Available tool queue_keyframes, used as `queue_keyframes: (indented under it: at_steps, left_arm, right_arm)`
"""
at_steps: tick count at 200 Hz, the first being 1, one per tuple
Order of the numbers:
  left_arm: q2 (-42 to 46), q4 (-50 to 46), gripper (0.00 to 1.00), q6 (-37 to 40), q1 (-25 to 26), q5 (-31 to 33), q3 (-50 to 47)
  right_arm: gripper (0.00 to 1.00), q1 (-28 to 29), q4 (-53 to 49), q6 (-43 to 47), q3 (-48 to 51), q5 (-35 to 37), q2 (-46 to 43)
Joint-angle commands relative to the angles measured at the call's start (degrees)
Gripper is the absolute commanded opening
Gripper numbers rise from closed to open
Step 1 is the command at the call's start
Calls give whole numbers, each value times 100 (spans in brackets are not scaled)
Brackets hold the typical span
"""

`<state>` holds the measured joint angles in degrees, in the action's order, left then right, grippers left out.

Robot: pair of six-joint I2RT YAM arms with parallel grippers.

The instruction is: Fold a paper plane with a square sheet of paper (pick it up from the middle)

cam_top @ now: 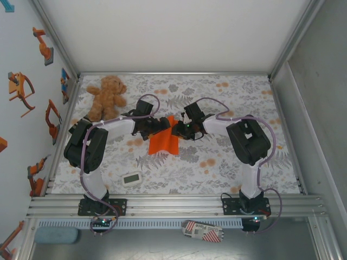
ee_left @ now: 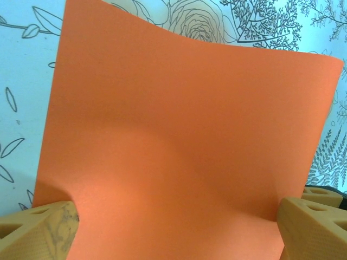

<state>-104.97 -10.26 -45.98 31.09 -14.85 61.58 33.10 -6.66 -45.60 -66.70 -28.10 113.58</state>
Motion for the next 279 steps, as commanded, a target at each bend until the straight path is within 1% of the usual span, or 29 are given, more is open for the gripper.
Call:
queue_keyframes:
  at_steps: [1, 22, 66, 92, 143, 169, 212, 234, 247, 254, 279]
  left_arm:
    - [-129, -363, 98, 215, -41, 224, -168]
    - [-19, -202, 100, 290, -49, 97, -223]
    - [66, 45, 98, 260, -208, -156, -371]
    - [-21, -188, 100, 325, -228, -52, -307]
    - [-151, -581, 93, 423, -233, 191, -200]
    - [-163, -665, 85, 462, -234, 248, -165]
    - [-112, -614, 65, 517, -260, 244, -168]
    - [-83, -522, 54, 550, -321, 142, -216]
    - [-50, -460, 50, 563, -362, 84, -253]
    - [-5, -409, 46, 599, -380, 51, -275]
    - [225, -336, 40, 738, -425, -52, -297]
  right_arm:
    - [34, 56, -264, -78, 43, 116, 218]
    - [34, 55, -326, -71, 78, 231, 208]
    - [33, 56, -342, -80, 105, 318, 233]
    - [33, 77, -242, -71, 19, 111, 279]
    - [33, 117, -34, -173, -57, -69, 329]
    - [33, 118, 142, -209, 40, -81, 234]
    - [34, 109, 470, -265, 224, -23, -108]
    - [35, 65, 607, -283, 342, 64, -319]
    - [35, 24, 747, -329, 470, 101, -461]
    - [36, -17, 876, -363, 563, 111, -561]
    - [37, -158, 1236, -491, 862, 120, -846]
